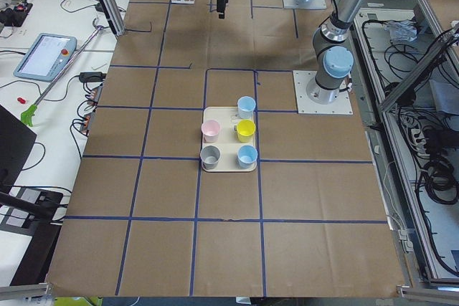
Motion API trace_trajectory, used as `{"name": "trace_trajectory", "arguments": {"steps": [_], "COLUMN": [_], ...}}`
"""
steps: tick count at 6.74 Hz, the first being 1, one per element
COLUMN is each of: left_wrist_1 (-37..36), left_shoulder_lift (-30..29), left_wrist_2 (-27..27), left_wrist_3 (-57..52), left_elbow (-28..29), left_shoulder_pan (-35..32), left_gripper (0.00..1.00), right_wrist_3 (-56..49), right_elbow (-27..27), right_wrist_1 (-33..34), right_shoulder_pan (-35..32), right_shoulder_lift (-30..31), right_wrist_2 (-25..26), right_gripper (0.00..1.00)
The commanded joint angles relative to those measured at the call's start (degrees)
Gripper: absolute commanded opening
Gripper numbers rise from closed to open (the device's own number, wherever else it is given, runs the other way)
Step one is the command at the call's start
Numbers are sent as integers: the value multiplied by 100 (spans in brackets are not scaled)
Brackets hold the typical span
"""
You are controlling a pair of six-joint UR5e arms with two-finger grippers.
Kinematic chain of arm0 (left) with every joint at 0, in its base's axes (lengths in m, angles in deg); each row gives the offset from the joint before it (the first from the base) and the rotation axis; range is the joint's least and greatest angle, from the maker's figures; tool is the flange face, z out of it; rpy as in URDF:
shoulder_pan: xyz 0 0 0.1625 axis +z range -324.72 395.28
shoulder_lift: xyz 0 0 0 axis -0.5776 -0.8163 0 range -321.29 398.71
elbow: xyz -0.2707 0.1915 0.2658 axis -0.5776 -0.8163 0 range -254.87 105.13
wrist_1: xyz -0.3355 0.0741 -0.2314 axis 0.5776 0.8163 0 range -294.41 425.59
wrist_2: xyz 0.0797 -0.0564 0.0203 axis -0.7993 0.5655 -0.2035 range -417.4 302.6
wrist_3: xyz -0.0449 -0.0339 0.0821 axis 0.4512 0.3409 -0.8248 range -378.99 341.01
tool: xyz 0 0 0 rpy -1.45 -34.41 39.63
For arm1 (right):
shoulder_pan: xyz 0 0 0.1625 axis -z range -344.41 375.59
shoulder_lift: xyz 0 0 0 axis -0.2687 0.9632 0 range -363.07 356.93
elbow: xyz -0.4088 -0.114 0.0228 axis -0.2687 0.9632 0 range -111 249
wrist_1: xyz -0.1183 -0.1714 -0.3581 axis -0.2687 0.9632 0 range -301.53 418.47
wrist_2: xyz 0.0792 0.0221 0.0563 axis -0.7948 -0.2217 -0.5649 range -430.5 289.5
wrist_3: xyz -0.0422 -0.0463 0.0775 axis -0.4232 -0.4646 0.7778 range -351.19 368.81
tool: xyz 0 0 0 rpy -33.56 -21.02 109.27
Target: Transfer IKEA cup to right arm and place on rack
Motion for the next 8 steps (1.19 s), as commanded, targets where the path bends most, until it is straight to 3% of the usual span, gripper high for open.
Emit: {"name": "trace_trajectory", "arguments": {"steps": [1,5,7,8], "left_wrist_1": [45,-16,-252,-506], "left_shoulder_lift": [269,804,1199,1358], "left_wrist_2": [-30,-39,-30,-30], "left_wrist_3": [41,-1721,-2314,-2332], "left_elbow": [-221,-1335,-2030,-2329], "left_shoulder_pan": [490,2572,3286,3297], "left_gripper": [99,97,97,97], "right_wrist_3": [8,17,218,254], "right_elbow": [-334,-502,-511,-511], "right_wrist_1": [227,228,211,202], "right_shoulder_pan": [4,4,4,4], "right_shoulder_lift": [-18,-88,-97,-97], "right_wrist_2": [2,11,64,73], "right_gripper": [21,26,99,100]}}
